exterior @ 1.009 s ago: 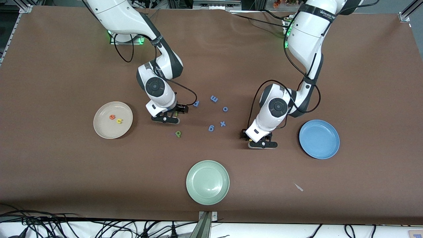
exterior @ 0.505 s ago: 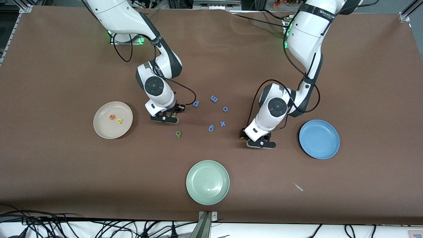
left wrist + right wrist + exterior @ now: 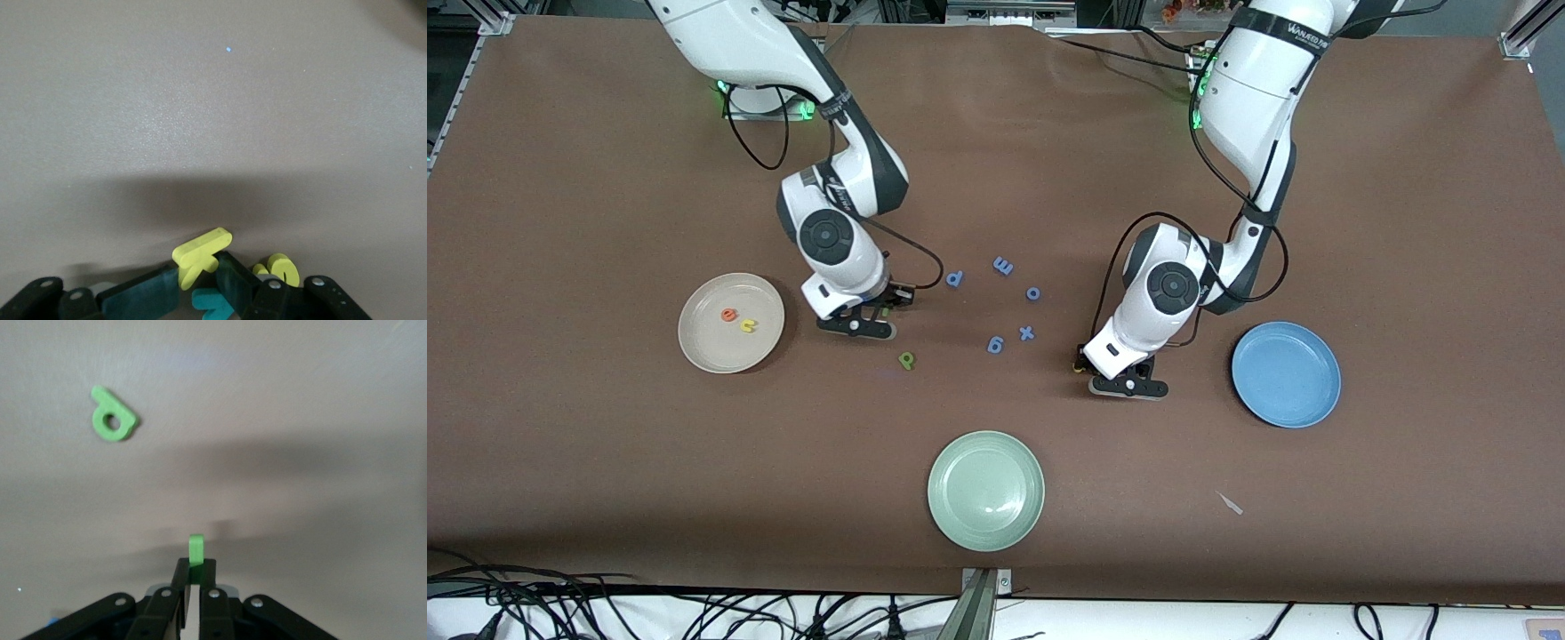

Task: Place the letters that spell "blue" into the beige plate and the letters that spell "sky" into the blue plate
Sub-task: 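Place the green l in the beige plate while the left gripper grasps the yellow k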

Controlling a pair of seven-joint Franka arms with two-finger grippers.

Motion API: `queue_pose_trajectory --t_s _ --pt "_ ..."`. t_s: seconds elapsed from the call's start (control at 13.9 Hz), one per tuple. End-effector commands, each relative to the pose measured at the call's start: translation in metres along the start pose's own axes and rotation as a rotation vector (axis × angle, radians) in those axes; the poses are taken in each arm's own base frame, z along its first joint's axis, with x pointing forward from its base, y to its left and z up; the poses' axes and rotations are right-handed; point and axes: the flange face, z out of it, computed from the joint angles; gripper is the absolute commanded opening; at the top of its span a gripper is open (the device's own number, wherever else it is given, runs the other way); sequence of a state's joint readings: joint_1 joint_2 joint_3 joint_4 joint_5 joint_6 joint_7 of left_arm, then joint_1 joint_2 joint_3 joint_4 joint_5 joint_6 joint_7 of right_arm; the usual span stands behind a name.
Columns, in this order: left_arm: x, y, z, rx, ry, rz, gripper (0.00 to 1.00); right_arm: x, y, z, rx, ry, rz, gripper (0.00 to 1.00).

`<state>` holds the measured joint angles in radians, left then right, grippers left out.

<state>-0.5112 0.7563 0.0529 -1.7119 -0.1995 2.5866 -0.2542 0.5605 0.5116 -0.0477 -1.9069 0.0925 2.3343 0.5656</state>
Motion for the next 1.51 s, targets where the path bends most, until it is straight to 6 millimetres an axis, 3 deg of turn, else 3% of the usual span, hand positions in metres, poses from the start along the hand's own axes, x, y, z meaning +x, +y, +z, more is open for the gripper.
queue_pose_trajectory --t_s 0.0,0.36,0.65,0.72,0.79,0.86,0.94,1.15,1.44 --pt "-0.005 -0.007 -0.007 0.001 -0.022 0.008 0.31 0.01 0.033 -0.028 -0.016 -0.028 -0.08 0.02" --pt "0.008 -0.02 -0.036 -0.009 -0.004 -0.015 0.33 0.047 0.131 -0.045 -0.073 -0.089 -0.269 0.02" --pt "0.015 -0.032 -0.056 -0.012 -0.018 -0.027 0.33 0.07 0.205 -0.033 -0.093 -0.131 -0.321 0.05" --pt "0.016 -0.032 -0.057 -0.018 -0.018 -0.034 0.33 0.073 0.218 -0.025 -0.095 -0.146 -0.317 0.08" --pt "0.016 -0.031 -0.055 -0.021 -0.019 -0.044 0.34 0.076 0.226 -0.022 -0.095 -0.149 -0.309 0.32" --pt "0.015 -0.03 -0.052 -0.021 -0.024 -0.05 0.36 0.077 0.226 -0.021 -0.096 -0.145 -0.296 0.85" --pt "0.014 -0.028 -0.046 -0.027 -0.033 -0.067 0.39 0.078 0.225 -0.024 -0.096 -0.144 -0.295 1.0" --pt "0.012 -0.017 -0.028 -0.034 -0.04 -0.069 0.41 0.084 0.208 -0.037 -0.093 -0.11 -0.294 1.0" --pt "0.014 -0.005 -0.026 -0.047 -0.033 -0.09 0.41 0.094 0.127 -0.043 0.002 -0.065 -0.212 1.0"
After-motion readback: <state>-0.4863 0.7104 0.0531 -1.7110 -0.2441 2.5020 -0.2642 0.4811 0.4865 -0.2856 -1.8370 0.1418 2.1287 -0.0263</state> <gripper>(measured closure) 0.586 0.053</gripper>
